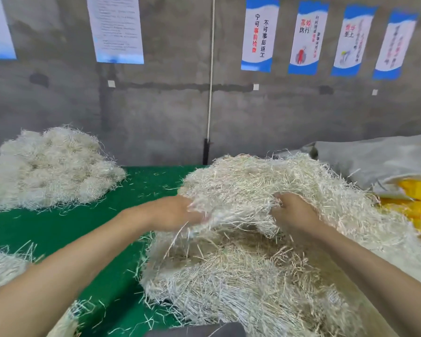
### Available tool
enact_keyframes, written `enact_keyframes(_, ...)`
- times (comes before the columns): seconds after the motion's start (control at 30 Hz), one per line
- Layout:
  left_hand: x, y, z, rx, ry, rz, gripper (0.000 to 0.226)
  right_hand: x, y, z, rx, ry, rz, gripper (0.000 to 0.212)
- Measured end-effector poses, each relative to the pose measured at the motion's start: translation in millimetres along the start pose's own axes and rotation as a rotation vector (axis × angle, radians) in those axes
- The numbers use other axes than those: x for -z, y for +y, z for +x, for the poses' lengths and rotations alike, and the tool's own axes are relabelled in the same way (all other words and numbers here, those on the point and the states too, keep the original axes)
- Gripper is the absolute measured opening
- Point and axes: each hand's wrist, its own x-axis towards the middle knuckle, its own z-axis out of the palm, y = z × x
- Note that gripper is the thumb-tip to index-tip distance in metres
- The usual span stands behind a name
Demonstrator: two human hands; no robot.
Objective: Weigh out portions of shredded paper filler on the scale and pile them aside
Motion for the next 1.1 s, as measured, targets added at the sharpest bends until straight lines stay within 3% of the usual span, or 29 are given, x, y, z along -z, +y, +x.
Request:
enact_keyframes(0.07,-12,2,-3,-0.044,-0.189,0.095,0.053,-3,0,2,-0.003,0.012,0.004,0.049)
enact_keyframes(0.13,-20,4,-5,-0.116,-0.304,0.019,0.037,-6,5,4,0.033,0.025,-0.099,0.046)
enact_keyframes(0.17,-20,2,-7,-0.159,-0.319,-0.034,0.041,-6,8,3,0.032,0.004,-0.168,0.045)
enact_keyframes(0.3,-5,-23,-10,-0.133,-0.039,-0.344,0.045,-6,20,8,-0.051,-0.101,-0.465,0.045)
enact_keyframes(0.4,-1,-38,-10,-0.047,0.152,-0.424,0.045,-13,21,10,-0.037,-0.091,-0.507,0.048)
enact_keyframes(0.47,-5,-46,-9,0.021,0.267,-0.533,0.030,-15,25,7,0.042,-0.035,-0.498,0.043)
enact_keyframes(0.5,-5,-53,-9,0.082,0.358,-0.634,0.035,-14,29,5,0.068,-0.020,-0.516,0.051)
enact_keyframes(0.57,1,-66,-13,0.111,0.489,-0.967,0.019,-13,41,-1,0.059,-0.071,-0.560,0.057)
enact_keyframes(0.67,11,-76,-19,-0.016,0.539,-1.423,0.030,-19,57,-14,0.001,-0.193,-0.475,0.048)
enact_keyframes(0.77,11,-61,-13,-0.103,0.541,-1.556,0.026,-31,54,-21,0.007,-0.156,-0.432,0.036)
enact_keyframes(0.9,24,-35,-5,-0.098,0.532,-1.885,0.031,-25,46,-18,-0.057,-0.177,-0.505,0.050)
enact_keyframes(0.93,30,-31,-8,-0.073,0.507,-1.804,0.028,-19,48,-17,-0.065,-0.193,-0.537,0.050)
enact_keyframes(0.97,33,-31,-9,-0.011,0.498,-1.563,0.024,-13,51,-17,-0.080,-0.211,-0.568,0.049)
enact_keyframes(1.03,29,-34,-15,0.097,0.439,-0.846,0.022,-8,57,-18,-0.116,-0.235,-0.578,0.047)
enact_keyframes(1.1,15,-36,-18,0.056,0.266,-0.251,0.036,-12,56,-20,-0.121,-0.221,-0.542,0.046)
